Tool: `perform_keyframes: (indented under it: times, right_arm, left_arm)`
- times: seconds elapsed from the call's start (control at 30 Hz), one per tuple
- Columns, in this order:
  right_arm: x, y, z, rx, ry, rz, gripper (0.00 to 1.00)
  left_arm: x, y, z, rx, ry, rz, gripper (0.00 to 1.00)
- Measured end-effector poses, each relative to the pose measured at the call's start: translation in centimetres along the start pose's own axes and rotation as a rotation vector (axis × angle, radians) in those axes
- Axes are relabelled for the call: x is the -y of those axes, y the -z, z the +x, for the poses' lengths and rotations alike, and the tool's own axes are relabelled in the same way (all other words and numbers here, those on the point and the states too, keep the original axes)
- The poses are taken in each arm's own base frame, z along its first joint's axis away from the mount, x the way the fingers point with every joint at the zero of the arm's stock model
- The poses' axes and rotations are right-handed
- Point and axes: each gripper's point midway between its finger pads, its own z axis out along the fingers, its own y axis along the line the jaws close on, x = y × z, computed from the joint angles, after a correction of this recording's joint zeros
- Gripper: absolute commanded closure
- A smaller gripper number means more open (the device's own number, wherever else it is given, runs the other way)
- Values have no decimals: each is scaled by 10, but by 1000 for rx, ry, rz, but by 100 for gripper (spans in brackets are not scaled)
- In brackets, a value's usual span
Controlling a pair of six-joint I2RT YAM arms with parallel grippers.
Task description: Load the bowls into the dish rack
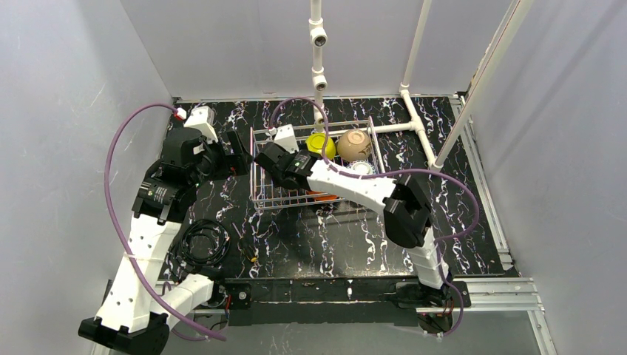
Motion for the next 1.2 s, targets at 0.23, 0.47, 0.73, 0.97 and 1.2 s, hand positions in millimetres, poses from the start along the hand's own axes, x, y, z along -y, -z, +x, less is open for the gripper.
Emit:
perform_keyframes:
  times: [0.23, 0.47, 0.73, 0.97, 1.2]
  right_arm:
    - [-5, 2, 2, -21, 38, 20, 53]
    - [-7, 2, 1, -48, 61, 28, 47]
    - [-7, 3, 1, -62, 81, 43, 52]
    - [1, 5, 1, -50, 112, 87, 51]
    - [1, 5, 2, -55, 119, 83, 50]
  left_arm:
    - [-6, 0, 0, 3, -10, -28, 7]
    - [-12, -1, -2, 11, -17, -58, 7]
    - [-17, -2, -2, 9, -29, -80, 6]
    - [-18, -3, 1, -6, -34, -87, 6]
    - [-19, -4, 1, -7, -35, -89, 6]
